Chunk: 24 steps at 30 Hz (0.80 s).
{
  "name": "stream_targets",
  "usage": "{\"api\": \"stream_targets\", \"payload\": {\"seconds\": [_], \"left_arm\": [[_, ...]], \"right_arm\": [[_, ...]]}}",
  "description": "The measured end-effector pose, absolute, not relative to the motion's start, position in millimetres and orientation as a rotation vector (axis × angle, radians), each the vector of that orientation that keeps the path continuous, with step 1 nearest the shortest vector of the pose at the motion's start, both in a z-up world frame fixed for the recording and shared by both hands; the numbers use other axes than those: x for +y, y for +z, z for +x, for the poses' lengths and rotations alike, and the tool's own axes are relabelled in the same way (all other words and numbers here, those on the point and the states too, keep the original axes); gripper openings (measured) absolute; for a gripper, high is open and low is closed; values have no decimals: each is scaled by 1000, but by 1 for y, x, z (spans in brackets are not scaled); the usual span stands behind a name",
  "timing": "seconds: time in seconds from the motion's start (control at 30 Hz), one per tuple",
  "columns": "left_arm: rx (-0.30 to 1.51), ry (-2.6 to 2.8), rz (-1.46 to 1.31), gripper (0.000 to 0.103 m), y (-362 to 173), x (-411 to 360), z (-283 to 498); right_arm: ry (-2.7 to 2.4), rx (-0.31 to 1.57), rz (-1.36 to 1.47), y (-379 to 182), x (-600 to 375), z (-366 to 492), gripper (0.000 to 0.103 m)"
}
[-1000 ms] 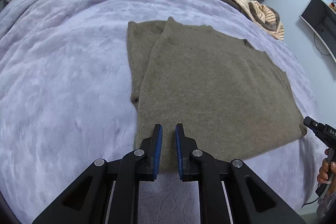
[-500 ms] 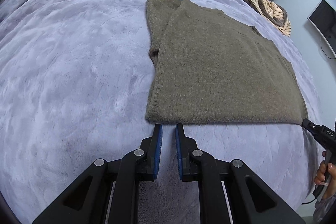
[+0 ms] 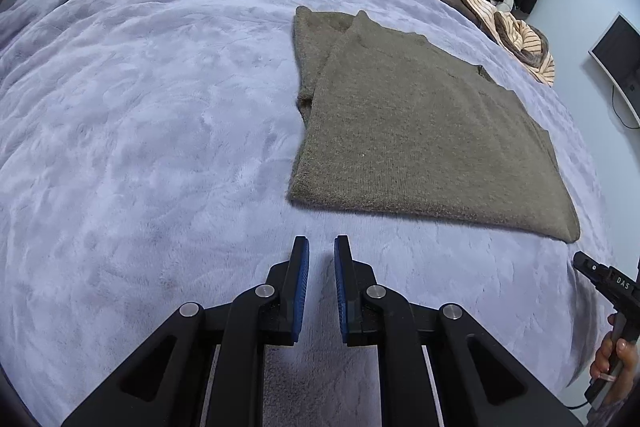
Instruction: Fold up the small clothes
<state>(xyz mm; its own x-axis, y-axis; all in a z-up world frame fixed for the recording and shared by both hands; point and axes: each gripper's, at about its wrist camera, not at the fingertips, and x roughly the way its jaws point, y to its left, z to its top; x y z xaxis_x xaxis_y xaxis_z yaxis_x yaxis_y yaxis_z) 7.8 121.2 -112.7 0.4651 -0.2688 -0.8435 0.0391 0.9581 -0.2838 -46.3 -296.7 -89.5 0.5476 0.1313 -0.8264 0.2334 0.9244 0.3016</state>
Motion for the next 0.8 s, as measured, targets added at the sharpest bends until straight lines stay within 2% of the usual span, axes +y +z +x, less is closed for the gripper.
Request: {"api": "stream_targets", "payload": {"seconds": [0.2, 0.23, 0.27, 0.3, 0.33, 0.5, 0.63, 0.77, 0.8], "left_arm": [[1079, -190, -211, 14, -111, 119, -7], [1079, -189, -208, 23, -111, 119, -10], [1080, -187, -207, 42, -111, 120, -12], [1081, -174, -207, 94, -110, 120, -14], [1052, -153, -213, 101, -107, 122, -19], [1028, -167, -193, 102, -96, 124, -29], [1004, -142, -172, 102, -92, 125, -36], [1010, -130, -183, 102, -96, 129, -39], [1016, -130, -188, 102, -97, 130, -39]], "right_arm": [[-42, 993, 346, -82, -275, -55, 36], [-38, 992, 333, -80, -271, -56, 36], [-35, 991, 322, -78, -268, -57, 36], [-31, 991, 312, -77, -264, -58, 36], [-29, 990, 300, -75, -260, -59, 36], [-13, 985, 263, -69, -245, -64, 47], [-8, 983, 228, -65, -233, -67, 49], [-22, 966, 158, -60, -219, -70, 83], [-26, 958, 139, -59, -216, -71, 83]]}}
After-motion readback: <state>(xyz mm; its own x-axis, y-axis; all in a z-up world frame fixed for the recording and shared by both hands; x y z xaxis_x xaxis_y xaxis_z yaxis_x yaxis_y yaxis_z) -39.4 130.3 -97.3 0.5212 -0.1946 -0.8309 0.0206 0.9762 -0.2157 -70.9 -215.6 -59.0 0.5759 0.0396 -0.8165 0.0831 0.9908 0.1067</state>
